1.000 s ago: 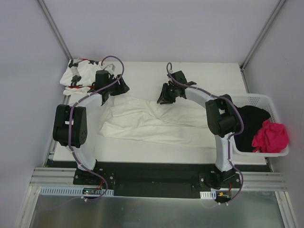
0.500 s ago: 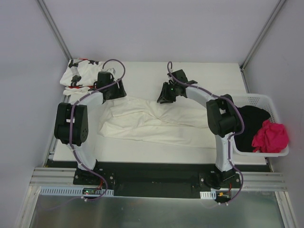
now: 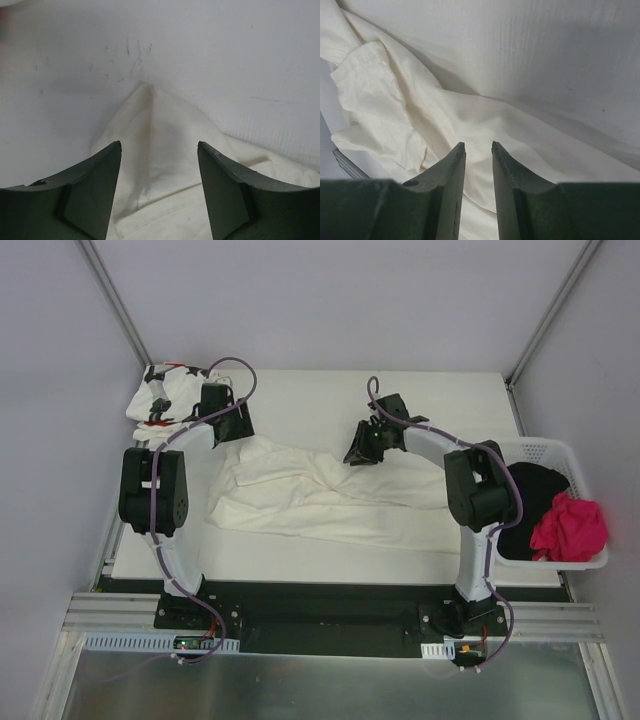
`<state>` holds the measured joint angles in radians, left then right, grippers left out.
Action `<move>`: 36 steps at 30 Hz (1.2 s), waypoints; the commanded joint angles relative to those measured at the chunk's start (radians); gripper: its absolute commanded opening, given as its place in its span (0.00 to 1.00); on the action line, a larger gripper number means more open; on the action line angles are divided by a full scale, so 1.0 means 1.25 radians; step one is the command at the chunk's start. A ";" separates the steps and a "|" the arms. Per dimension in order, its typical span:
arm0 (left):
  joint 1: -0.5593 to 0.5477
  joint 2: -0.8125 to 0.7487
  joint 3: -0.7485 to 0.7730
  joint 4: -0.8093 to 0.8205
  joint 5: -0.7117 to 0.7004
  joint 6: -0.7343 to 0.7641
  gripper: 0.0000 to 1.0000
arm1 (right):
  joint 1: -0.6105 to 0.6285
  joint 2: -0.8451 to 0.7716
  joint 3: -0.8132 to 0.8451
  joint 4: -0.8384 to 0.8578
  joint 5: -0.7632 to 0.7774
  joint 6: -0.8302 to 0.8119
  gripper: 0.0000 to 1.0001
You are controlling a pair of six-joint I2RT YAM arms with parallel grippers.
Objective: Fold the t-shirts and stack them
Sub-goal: Fold the other side of the tshirt into a rectangle
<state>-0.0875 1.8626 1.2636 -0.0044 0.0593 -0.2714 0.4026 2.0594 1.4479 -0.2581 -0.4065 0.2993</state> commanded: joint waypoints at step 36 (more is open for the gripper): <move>0.004 0.130 0.205 -0.236 0.084 -0.016 0.47 | -0.096 -0.190 -0.051 0.065 -0.047 0.039 0.31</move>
<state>-0.0841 2.0167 1.4826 -0.2466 0.1497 -0.2768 0.2939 1.8923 1.3911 -0.2073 -0.4423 0.3359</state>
